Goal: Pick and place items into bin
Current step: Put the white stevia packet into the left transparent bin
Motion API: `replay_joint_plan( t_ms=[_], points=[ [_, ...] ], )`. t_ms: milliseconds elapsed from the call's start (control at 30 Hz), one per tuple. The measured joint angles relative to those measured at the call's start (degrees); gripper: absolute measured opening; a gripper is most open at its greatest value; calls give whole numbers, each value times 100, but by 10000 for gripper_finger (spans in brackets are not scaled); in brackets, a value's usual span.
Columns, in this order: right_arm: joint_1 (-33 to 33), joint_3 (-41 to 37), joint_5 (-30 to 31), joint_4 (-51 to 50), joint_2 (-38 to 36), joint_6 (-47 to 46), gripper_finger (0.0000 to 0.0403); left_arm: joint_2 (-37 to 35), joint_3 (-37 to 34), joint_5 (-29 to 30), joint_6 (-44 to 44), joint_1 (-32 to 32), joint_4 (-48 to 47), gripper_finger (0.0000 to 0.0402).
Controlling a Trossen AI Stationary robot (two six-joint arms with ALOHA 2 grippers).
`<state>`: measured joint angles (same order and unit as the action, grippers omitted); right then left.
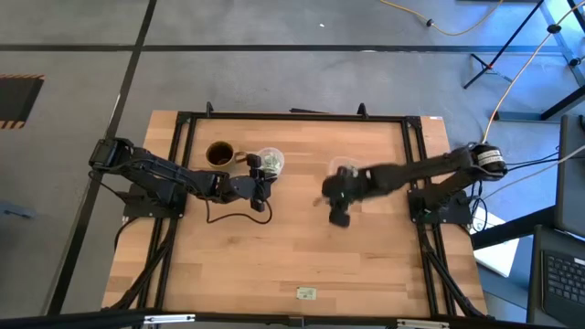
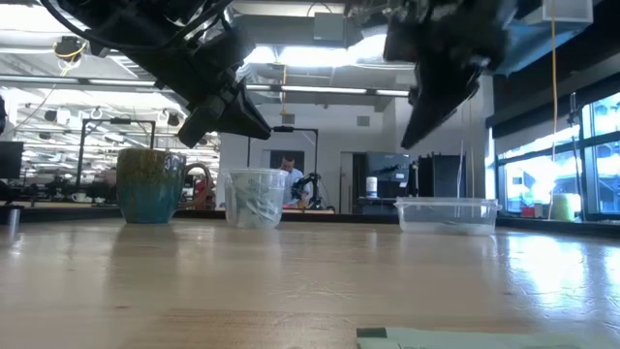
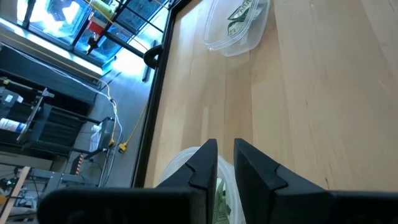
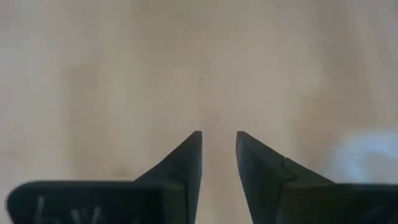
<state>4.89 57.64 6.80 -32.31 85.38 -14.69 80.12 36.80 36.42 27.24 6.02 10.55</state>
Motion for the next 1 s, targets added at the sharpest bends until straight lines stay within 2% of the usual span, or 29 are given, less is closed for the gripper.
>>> replay_joint_plan(
  t_ms=[200, 333, 600, 733, 1000],
  points=[
    [1280, -331, -47, 1729, 88, 166, 102, 0, 0, 0, 150, 0, 0, 47],
    [1975, -258, 0, 2541, 592, 610, 102, 0, 1, 0, 268, 0, 0, 47],
    [2663, 1001, 182, 2256, 2116, 625, 102, 0, 0, 0, 254, 0, 1, 47],
    [2922, 1749, 150, 1658, 2770, 603, 102, 0, 0, 0, 251, 0, 0, 47],
    [3129, 2416, -43, 1269, 3418, 144, 102, 0, 0, 0, 46, 0, -29, 47]
  ],
)
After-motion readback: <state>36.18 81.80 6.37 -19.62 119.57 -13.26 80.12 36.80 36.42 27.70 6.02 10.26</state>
